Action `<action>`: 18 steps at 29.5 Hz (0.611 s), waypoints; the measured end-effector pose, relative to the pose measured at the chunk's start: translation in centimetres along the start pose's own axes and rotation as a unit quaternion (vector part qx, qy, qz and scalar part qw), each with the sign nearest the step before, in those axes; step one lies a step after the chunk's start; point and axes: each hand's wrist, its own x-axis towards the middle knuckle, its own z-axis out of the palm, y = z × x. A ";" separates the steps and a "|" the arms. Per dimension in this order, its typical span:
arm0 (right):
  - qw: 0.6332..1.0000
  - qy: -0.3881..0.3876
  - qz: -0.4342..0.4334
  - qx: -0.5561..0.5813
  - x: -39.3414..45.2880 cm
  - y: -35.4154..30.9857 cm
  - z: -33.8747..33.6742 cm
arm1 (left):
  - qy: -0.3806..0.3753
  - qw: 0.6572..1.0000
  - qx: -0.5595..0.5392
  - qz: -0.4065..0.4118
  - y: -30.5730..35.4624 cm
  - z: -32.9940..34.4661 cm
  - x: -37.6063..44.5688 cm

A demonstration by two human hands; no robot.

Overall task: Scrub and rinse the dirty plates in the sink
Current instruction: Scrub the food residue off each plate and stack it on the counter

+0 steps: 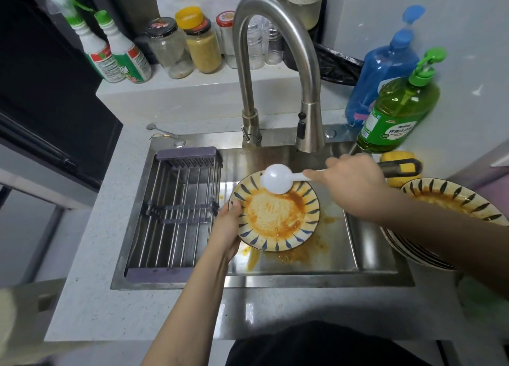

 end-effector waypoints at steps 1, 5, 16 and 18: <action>1.000 -0.018 0.009 -0.005 -0.1 0.5 0.0 | 0.012 1.000 0.009 0.012 0.2 -0.1 -0.1; 0.998 -0.053 -0.013 -0.017 -0.3 -0.3 -0.1 | 0.020 0.994 0.087 0.058 0.3 0.3 0.0; 0.996 -0.078 -0.043 0.003 -1.7 -0.2 0.5 | 0.068 0.996 -0.010 0.055 0.0 1.1 0.0; 0.997 -0.074 0.003 0.012 -1.3 0.1 0.8 | 0.065 0.997 -0.027 0.043 -0.1 1.3 0.1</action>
